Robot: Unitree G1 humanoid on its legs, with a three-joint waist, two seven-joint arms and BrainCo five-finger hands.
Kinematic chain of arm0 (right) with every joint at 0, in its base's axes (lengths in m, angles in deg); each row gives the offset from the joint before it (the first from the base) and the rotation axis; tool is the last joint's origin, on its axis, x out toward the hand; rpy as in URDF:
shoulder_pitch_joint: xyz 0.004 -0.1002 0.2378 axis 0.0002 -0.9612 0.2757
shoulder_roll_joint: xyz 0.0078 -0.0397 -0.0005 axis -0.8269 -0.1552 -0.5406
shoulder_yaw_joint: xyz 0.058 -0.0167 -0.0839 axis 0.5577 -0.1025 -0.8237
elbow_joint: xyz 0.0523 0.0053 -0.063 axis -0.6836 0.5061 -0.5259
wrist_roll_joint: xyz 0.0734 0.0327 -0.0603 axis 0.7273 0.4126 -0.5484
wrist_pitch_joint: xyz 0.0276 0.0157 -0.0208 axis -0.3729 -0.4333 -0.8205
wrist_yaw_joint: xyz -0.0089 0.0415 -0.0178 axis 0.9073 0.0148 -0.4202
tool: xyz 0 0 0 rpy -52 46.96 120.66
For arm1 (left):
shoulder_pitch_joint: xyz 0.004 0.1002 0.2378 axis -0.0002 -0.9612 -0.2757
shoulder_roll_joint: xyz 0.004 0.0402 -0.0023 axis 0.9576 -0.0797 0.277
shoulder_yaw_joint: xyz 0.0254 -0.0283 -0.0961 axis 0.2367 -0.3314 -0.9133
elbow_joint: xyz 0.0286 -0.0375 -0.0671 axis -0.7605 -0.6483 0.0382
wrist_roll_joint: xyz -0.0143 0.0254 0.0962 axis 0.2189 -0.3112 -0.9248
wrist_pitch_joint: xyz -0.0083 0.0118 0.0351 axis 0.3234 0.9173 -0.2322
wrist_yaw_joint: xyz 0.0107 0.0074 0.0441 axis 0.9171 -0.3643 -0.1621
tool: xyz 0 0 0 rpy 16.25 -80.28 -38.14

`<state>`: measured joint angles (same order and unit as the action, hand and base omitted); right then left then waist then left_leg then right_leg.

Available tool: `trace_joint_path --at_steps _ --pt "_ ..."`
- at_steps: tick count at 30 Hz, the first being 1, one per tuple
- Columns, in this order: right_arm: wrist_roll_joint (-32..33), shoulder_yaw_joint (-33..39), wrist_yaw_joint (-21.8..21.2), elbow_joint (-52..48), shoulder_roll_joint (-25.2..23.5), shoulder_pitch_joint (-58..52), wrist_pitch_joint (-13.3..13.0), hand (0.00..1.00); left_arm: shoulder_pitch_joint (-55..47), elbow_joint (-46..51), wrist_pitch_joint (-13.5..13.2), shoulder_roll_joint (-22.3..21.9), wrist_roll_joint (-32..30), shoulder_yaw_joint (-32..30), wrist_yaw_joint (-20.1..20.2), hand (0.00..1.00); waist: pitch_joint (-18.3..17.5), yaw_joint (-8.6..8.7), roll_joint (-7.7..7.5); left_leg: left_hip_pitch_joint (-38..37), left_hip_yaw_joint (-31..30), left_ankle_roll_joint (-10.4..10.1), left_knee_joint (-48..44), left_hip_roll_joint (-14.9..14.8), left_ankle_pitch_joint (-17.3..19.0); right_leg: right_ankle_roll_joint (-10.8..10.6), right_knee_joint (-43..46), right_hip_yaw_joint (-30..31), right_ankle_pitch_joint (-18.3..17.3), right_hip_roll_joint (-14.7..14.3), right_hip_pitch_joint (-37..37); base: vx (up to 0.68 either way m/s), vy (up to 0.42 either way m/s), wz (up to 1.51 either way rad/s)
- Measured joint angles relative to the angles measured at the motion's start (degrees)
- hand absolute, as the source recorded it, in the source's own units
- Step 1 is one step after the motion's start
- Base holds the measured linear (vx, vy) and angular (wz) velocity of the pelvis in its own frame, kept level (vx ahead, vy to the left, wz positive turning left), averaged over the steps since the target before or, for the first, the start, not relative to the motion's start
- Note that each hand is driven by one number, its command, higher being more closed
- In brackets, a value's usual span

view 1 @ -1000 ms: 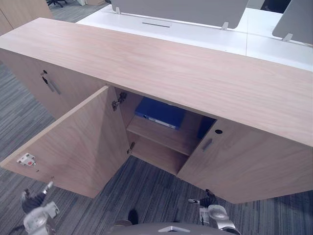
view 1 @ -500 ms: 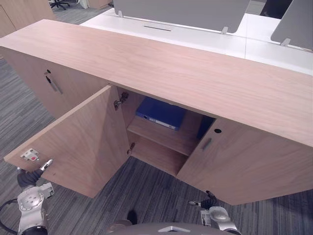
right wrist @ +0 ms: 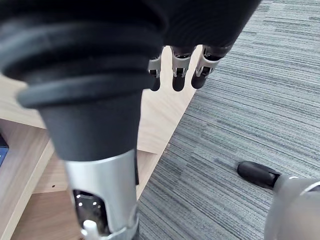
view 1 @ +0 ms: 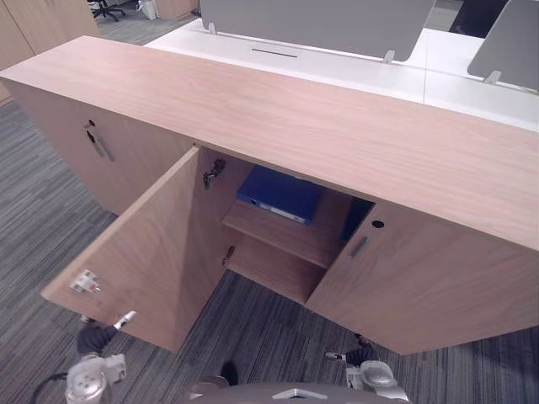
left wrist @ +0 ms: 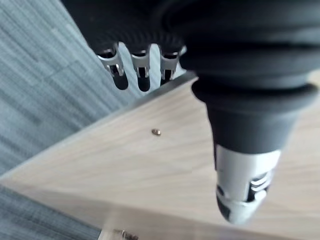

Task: Walk over to the cabinet, pick up the folder, carry it to the office cabinet, place the folder inside the office cabinet, then close the office cabinet door

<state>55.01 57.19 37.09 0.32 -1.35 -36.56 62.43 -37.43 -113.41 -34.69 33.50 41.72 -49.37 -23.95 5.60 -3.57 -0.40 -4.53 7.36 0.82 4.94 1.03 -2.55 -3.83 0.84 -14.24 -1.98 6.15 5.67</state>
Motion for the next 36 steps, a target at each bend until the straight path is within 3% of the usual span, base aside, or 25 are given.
trace_joint_path --at_steps 8,17,25,31,34,36 --pt "-0.09 -2.05 -0.04 -0.08 -0.38 -1.12 0.32 0.00 -0.89 0.27 0.53 -5.25 -7.13 12.63 6.97 0.00 -0.16 2.26 1.27 0.48 2.51 0.13 0.01 0.02 0.10 -0.39 -0.01 6.47 -0.07 -0.54 -2.15 -0.05 0.037 -0.17" --pt "-2.23 -2.97 0.01 -1.18 -0.22 -0.76 0.30 0.00 4.75 -5.70 1.49 -6.57 -9.97 19.68 7.91 0.00 -0.93 4.47 2.35 0.47 8.76 -0.75 -0.01 -1.11 0.97 -0.15 -0.42 14.11 1.51 -2.48 -5.20 0.01 0.009 -0.37" --pt "-2.21 -3.75 0.21 -0.90 -0.13 -0.59 0.30 0.00 17.57 -13.12 1.90 -6.81 -10.72 21.10 4.11 0.00 -1.72 7.19 2.53 -0.33 13.04 -0.86 -0.38 -2.02 1.52 -0.11 -4.27 17.68 5.29 -3.65 -4.70 0.05 -0.016 -0.31" --pt "-2.18 -3.21 0.30 0.30 0.04 -0.44 0.44 0.00 23.13 -17.11 2.22 -6.73 -10.64 20.67 1.27 0.00 -2.15 8.32 2.33 -1.32 13.96 -1.43 -0.39 -2.52 2.04 0.10 -5.43 18.83 5.88 -4.20 -3.71 0.00 -0.028 -0.12" --pt "-2.18 -3.30 0.32 0.74 0.23 0.02 0.53 0.00 23.94 -18.01 2.90 -6.65 -9.88 17.70 -0.79 0.00 -2.11 8.43 2.12 -1.52 16.65 -2.00 -0.41 -2.95 2.51 0.53 -5.46 22.16 6.57 -5.06 -5.06 -0.06 -0.035 -0.48" --pt "-2.15 -3.32 0.47 2.24 0.29 0.74 0.59 0.00 25.11 -18.42 2.98 -6.50 -8.59 16.60 -1.80 0.00 -2.18 8.55 1.46 -0.04 14.80 -1.85 -1.27 -2.57 2.24 0.55 -5.45 23.25 6.88 -5.15 -6.32 -0.06 -0.026 -0.17"
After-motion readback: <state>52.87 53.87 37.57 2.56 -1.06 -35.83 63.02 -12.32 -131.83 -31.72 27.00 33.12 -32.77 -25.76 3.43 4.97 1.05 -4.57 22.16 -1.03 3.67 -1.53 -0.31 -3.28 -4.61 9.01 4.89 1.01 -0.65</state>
